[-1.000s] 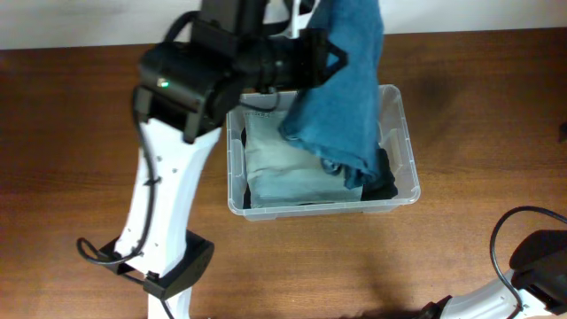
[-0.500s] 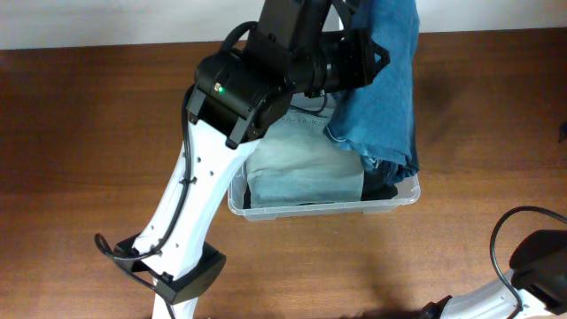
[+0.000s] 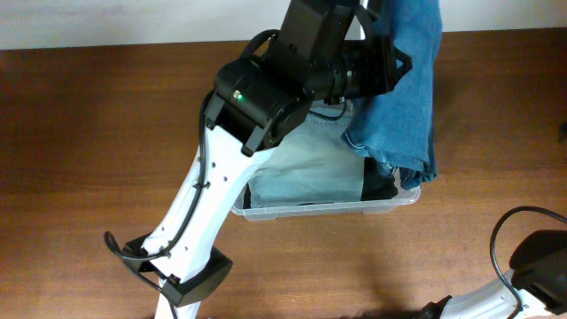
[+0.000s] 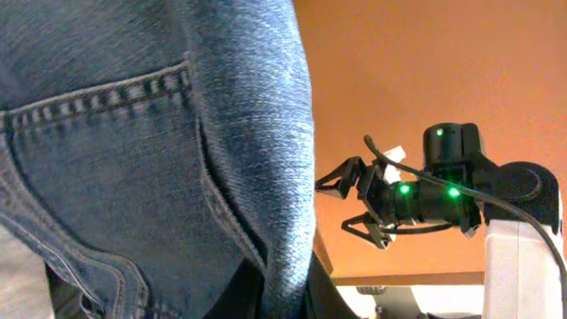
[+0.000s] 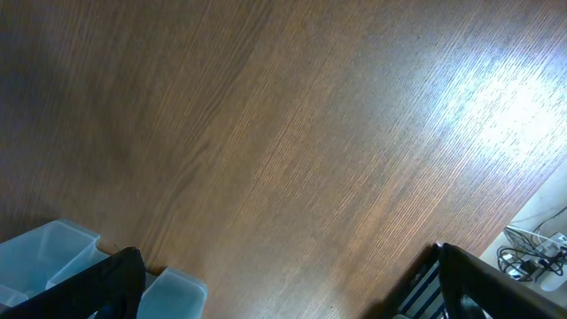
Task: Pack container
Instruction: 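Lower the dark blue jeans into the container and release them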
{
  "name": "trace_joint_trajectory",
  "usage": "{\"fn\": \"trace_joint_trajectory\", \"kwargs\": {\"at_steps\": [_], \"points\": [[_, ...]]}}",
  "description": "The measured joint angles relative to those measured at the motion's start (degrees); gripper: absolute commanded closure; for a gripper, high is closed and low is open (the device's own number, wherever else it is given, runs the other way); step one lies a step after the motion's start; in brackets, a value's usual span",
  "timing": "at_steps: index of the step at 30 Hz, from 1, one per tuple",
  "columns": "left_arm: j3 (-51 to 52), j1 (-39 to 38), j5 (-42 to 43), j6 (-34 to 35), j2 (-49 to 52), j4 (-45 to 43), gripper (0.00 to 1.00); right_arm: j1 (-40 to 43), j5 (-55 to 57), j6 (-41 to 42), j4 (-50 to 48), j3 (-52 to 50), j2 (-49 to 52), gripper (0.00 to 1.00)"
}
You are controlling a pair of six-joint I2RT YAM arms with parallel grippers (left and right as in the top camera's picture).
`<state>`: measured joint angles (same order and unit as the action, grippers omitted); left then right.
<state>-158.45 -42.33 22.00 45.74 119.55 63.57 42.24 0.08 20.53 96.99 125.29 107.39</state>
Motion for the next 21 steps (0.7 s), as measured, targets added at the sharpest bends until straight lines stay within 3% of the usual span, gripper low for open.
{"fn": "trace_joint_trajectory", "kwargs": {"at_steps": [12, 21], "points": [[0.00, -0.81, 0.00, 3.82, 4.79, -0.31, 0.99, 0.00, 0.00, 0.02, 0.00, 0.00, 0.00, 0.01], [0.00, -0.13, -0.42, 4.02, 5.75, 5.97, 0.99, 0.00, 0.00, 0.02, 0.00, 0.00, 0.00, 0.02]]}}
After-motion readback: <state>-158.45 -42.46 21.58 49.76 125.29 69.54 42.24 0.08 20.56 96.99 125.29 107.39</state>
